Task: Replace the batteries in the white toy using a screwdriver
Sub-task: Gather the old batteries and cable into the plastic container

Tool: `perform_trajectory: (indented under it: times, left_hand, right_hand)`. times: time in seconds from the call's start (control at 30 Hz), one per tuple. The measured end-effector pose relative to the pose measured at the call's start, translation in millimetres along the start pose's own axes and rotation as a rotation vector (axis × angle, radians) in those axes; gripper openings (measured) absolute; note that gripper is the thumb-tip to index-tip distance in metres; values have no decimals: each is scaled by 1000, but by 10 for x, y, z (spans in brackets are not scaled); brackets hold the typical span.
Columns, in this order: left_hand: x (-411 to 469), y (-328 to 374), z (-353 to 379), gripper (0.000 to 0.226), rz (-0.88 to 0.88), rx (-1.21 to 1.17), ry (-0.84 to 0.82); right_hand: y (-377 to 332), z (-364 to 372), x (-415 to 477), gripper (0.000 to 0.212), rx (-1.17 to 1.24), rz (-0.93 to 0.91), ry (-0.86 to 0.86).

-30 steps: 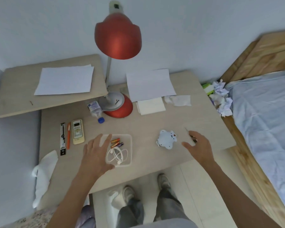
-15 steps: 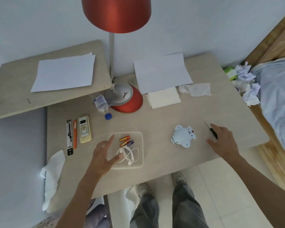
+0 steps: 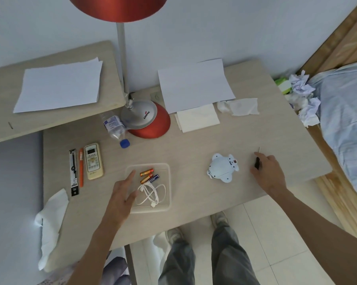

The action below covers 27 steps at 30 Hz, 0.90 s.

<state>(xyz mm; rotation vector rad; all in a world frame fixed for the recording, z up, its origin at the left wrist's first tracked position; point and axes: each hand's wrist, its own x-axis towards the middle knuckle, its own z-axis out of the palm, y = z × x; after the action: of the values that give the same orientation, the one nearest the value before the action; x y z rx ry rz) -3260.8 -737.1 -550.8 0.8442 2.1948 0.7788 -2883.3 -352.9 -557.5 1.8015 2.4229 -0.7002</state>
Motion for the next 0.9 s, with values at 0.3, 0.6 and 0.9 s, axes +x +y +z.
perform_trajectory:
  times: [0.3, 0.6, 0.9]
  left_hand:
    - [-38, 58, 37, 84, -30, 12, 65]
    - [-73, 124, 88, 88, -92, -5, 124]
    - [-145, 469, -65, 91, -138, -169, 156]
  right_hand:
    - [-132, 112, -170, 44, 118, 33, 42]
    - [-174, 127, -273, 16, 124, 40, 26]
    - [-392, 7, -488, 28, 348, 134, 160]
